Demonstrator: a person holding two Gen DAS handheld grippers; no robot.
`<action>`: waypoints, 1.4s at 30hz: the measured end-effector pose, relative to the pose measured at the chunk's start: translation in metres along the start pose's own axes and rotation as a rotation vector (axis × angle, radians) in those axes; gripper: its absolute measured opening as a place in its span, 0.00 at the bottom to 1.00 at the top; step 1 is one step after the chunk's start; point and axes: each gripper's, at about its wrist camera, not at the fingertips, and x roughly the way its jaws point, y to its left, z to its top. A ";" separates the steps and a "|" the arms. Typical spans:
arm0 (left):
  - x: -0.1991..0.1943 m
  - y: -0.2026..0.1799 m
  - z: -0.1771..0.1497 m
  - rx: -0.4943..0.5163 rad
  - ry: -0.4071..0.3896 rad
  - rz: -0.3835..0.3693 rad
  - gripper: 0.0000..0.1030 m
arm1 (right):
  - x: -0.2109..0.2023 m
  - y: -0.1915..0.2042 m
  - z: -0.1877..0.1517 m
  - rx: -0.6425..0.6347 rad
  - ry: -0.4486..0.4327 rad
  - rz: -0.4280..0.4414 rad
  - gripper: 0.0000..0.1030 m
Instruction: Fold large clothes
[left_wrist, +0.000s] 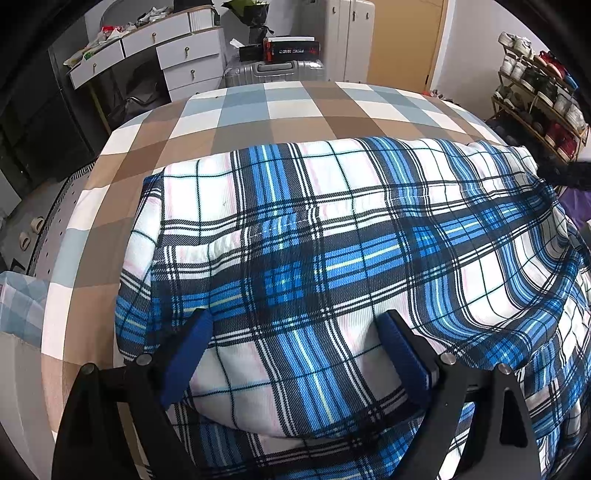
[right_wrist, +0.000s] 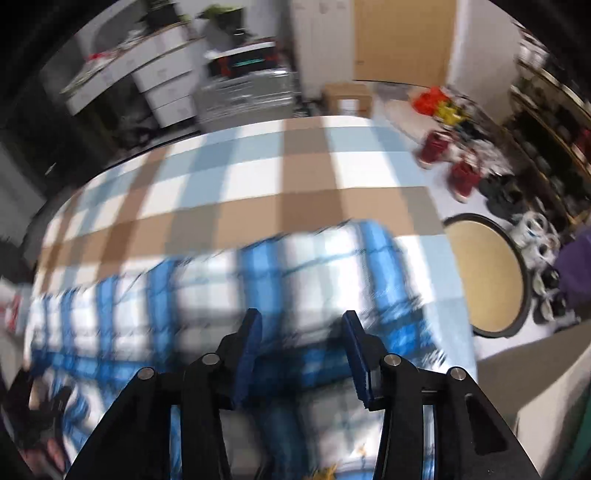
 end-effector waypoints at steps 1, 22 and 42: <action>0.000 0.000 0.000 -0.001 -0.001 0.001 0.87 | 0.000 0.008 -0.011 -0.040 0.017 0.008 0.45; 0.065 0.015 0.104 0.127 0.228 -0.028 0.99 | 0.039 0.036 -0.005 -0.095 0.042 -0.095 0.65; -0.002 -0.092 0.033 0.338 0.161 -0.074 0.99 | -0.077 0.061 -0.178 0.079 -0.123 0.136 0.51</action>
